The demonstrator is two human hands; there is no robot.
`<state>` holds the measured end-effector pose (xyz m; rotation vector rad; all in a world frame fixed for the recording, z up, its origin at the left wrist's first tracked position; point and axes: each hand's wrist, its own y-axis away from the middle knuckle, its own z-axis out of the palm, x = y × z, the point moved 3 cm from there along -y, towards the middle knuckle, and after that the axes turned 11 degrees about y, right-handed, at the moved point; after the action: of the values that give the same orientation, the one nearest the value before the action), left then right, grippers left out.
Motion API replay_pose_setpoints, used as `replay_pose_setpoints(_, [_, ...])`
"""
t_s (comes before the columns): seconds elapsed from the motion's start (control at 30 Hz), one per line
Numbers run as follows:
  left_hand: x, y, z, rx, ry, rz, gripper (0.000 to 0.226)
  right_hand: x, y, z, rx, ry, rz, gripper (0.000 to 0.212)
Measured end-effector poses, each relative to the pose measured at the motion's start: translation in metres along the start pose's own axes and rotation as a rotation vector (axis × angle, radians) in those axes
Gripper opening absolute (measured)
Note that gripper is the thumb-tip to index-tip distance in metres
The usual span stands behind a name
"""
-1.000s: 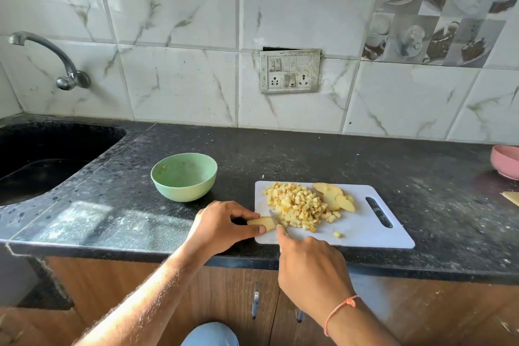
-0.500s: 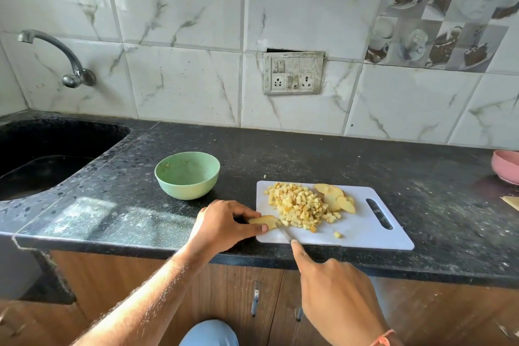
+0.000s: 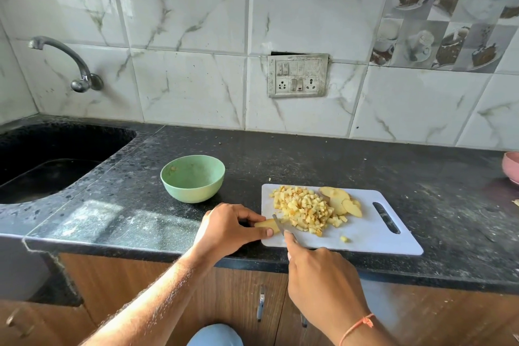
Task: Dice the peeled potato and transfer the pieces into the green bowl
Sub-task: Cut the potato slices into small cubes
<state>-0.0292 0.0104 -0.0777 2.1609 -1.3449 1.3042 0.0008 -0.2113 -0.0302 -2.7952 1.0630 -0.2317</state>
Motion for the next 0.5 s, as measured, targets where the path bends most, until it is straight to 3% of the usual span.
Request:
replay_pose_setpoints(0.23, [-0.003,-0.003,0.001,-0.007,-0.001,-0.029,0.042,-0.016,-0.025,0.005,-0.102,0.085,0.002,0.067])
replay_pose_setpoints(0.5, [-0.004,-0.003,0.001,0.008,-0.011,-0.011,0.043,0.000,0.012,0.004,-0.239,0.034,-0.020,0.074])
